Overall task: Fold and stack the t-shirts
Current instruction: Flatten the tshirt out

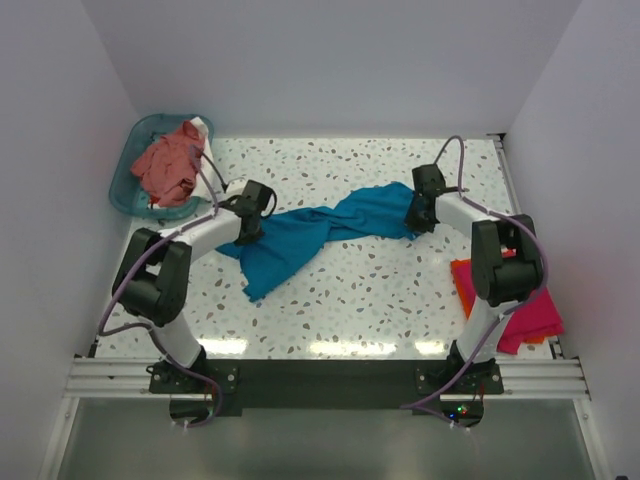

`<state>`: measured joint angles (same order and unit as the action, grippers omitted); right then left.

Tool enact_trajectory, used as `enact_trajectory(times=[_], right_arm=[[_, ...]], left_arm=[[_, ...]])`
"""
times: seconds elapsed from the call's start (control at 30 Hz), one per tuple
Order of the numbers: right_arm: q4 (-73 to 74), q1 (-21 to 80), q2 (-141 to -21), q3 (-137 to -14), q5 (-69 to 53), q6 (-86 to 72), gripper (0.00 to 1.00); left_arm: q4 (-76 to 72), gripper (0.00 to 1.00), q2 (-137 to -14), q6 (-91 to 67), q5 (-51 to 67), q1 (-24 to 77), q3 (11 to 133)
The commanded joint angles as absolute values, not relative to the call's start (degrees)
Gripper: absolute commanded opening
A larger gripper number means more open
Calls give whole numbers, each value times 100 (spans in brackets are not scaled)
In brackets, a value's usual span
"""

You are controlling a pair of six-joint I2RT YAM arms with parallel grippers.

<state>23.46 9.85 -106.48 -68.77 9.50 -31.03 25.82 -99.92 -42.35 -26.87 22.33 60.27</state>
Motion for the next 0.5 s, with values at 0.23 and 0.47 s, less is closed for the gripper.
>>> enact_trajectory(times=[0.23, 0.47], right_arm=[[3400, 905, -8353, -7654, 1968, -2839, 0], [4086, 905, -6999, -8472, 2215, -2584, 0]], left_arm=[[3111, 0, -7385, -2963, -3814, 2171, 7110], [3436, 0, -5952, -2452, -3674, 2171, 7786]])
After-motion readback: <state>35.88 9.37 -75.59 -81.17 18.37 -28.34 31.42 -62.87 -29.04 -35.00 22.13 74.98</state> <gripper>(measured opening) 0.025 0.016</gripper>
